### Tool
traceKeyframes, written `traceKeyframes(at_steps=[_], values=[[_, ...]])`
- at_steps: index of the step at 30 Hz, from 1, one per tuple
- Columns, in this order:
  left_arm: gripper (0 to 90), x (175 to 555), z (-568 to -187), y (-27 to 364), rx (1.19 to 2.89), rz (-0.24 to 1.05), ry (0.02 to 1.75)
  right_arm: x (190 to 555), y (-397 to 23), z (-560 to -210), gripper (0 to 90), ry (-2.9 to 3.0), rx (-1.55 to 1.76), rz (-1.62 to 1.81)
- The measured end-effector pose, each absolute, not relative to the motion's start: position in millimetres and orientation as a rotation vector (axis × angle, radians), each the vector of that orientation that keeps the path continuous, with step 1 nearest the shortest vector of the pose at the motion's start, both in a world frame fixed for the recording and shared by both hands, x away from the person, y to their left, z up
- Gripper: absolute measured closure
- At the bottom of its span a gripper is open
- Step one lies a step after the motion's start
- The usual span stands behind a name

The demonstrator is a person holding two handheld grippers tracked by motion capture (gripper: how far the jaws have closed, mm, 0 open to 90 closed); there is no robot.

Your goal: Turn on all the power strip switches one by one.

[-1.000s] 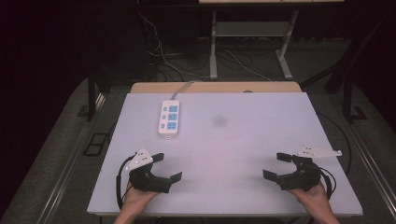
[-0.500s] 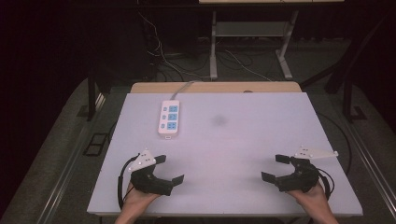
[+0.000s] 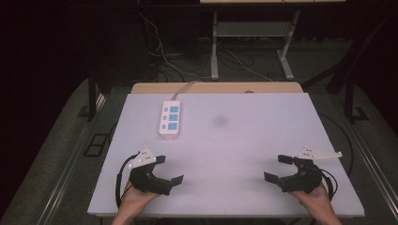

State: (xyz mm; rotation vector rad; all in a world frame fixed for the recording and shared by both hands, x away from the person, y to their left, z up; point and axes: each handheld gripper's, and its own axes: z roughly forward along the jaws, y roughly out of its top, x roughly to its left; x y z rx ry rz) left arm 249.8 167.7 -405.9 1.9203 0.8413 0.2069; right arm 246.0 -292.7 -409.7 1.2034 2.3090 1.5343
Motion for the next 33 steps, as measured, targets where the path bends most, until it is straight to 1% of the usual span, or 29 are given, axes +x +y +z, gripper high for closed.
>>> traceKeyframes(at_steps=[20, 33], values=[[0.0, 270, -381, 168, 1.951, 0.186, 0.831, 245, -294, -410, 0.7, 2.298, 1.205, 1.529], [0.0, 289, -366, 173, 1.984, 0.194, 0.83, 245, -295, -410, 0.7, 2.295, 1.203, 1.529]])
